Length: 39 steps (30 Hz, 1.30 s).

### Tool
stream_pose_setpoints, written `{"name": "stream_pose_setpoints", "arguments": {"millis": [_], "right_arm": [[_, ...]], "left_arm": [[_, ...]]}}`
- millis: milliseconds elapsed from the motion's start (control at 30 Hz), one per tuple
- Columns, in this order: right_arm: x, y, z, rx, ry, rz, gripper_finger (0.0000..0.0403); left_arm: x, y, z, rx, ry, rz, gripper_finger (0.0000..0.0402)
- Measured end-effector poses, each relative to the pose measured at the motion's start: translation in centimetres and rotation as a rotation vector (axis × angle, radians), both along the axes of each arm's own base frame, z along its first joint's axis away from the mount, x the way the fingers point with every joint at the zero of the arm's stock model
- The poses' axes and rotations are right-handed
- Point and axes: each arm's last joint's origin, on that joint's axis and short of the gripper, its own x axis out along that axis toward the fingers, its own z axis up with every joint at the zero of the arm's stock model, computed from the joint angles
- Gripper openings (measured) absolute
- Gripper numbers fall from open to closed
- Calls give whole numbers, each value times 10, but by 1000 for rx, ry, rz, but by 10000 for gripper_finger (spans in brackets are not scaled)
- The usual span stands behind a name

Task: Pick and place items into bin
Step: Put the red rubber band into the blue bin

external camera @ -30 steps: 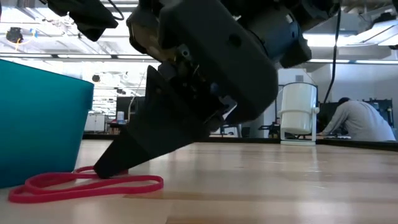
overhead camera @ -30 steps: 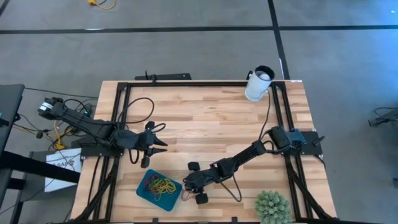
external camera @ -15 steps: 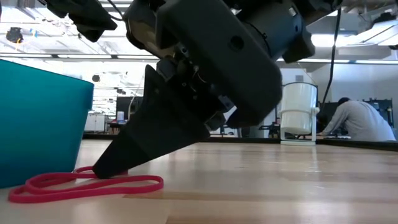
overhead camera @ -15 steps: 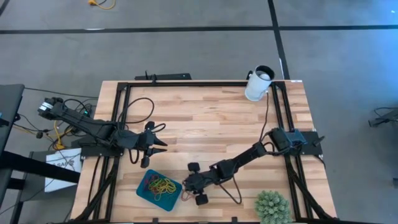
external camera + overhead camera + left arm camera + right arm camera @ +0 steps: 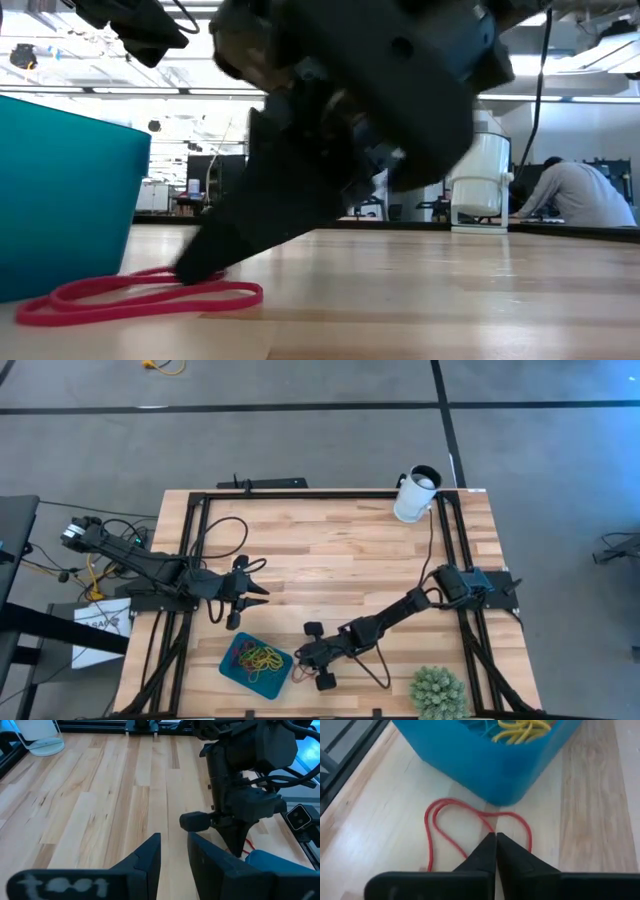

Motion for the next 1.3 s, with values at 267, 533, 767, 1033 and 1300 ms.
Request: {"name": "stream_pose_setpoints", "arguments": {"millis": [267,533,767,1033,1300], "right_arm": [[-14,2,72,-23,-102,-90,1],[-29,3,152,-25,-379,-83,1],[-17,-7,173,3,-601,-50,0],[18,-15,145,123,-703,32,0],[81,-3,104,108,-595,55,0]], "left_arm": [[0,0,0,2,5,0,85],[0,1,0,13,-3,22,85],[-1,10,2,112,-66,346,85],[-4,17,3,203,-110,571,85],[-5,18,0,205,-86,567,85]]}}
